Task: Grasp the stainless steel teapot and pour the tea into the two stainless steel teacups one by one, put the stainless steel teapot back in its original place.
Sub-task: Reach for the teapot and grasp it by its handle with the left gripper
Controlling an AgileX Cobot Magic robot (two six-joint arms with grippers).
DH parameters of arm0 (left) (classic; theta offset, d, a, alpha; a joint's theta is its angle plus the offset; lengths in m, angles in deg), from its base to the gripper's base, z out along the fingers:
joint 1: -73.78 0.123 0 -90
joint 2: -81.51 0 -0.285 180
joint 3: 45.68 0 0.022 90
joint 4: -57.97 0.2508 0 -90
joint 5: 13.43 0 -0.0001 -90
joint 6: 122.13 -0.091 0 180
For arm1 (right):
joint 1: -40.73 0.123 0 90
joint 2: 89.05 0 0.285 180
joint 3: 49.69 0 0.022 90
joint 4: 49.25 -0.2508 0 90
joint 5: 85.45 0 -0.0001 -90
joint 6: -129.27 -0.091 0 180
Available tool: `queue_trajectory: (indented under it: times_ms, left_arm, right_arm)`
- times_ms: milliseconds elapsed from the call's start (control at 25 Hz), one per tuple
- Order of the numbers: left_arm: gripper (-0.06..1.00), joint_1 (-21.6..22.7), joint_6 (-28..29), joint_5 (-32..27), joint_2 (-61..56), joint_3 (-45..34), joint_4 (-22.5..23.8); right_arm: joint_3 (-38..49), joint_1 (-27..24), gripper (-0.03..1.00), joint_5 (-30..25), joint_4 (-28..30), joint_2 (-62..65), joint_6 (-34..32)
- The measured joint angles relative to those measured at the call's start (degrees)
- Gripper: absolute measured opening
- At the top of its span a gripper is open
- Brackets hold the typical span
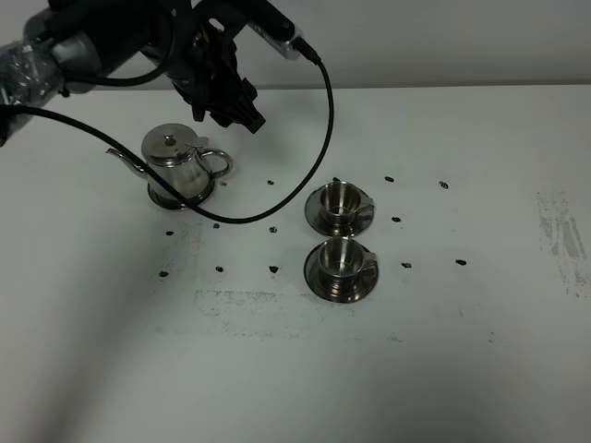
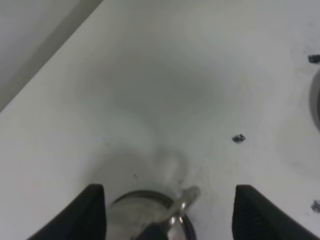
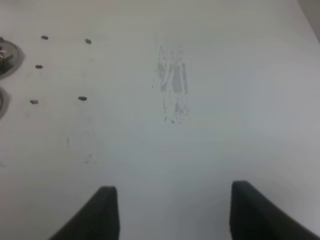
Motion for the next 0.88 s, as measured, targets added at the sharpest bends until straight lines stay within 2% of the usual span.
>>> queue_trajectory:
  times_ms: [440, 880]
  left_arm:
    - [0.52, 0.00, 0.30, -0.16, 7.71, 2.14, -1.69]
    - [0.52, -0.01, 1.07, -7.64, 7.80, 2.32, -2.98]
  right_arm:
    - [0.00, 0.00, 0.48, 0.00, 0.00, 0.00, 0.00]
    - [0.00, 0.00, 0.48, 0.00, 0.00, 0.00, 0.00]
